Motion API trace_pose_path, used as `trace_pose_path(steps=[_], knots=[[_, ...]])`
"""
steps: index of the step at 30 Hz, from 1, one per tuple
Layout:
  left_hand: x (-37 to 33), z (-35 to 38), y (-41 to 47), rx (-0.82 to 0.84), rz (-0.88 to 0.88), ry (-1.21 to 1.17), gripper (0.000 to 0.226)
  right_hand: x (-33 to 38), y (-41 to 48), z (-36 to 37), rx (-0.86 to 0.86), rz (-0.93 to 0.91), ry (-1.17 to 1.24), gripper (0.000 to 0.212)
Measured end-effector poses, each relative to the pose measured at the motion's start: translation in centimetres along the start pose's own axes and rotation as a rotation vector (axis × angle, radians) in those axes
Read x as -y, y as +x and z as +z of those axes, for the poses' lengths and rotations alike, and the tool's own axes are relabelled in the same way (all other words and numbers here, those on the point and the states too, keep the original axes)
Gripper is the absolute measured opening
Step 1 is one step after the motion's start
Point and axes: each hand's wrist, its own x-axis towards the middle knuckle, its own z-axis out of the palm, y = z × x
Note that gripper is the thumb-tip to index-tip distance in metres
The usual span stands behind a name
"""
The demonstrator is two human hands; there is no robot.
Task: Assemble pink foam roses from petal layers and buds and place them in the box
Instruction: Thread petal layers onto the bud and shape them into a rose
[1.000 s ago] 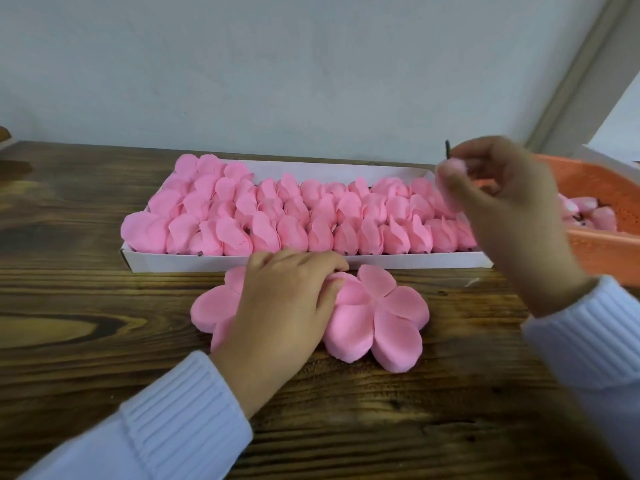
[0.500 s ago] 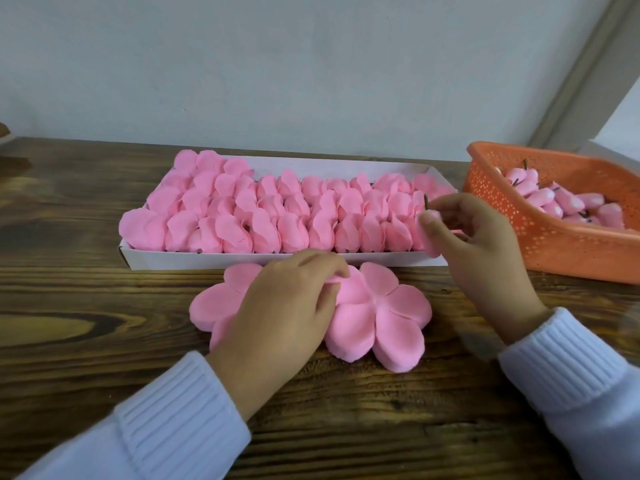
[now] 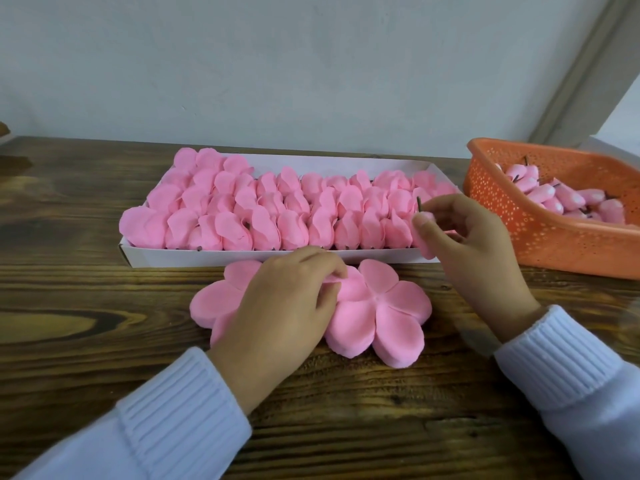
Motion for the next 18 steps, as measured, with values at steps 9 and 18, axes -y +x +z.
trace_pose_path(steps=[9, 18], knots=[[-0.12, -0.08, 0.12, 0.018, -0.009, 0.025, 0.023, -0.13, -0.14, 0.20, 0.014, -0.024, 0.003, 0.010], [0.04, 0.03, 0.07, -0.007, -0.024, 0.024, 0.017, -0.15, -0.15, 0.20, 0.018, -0.021, 0.000, 0.012]])
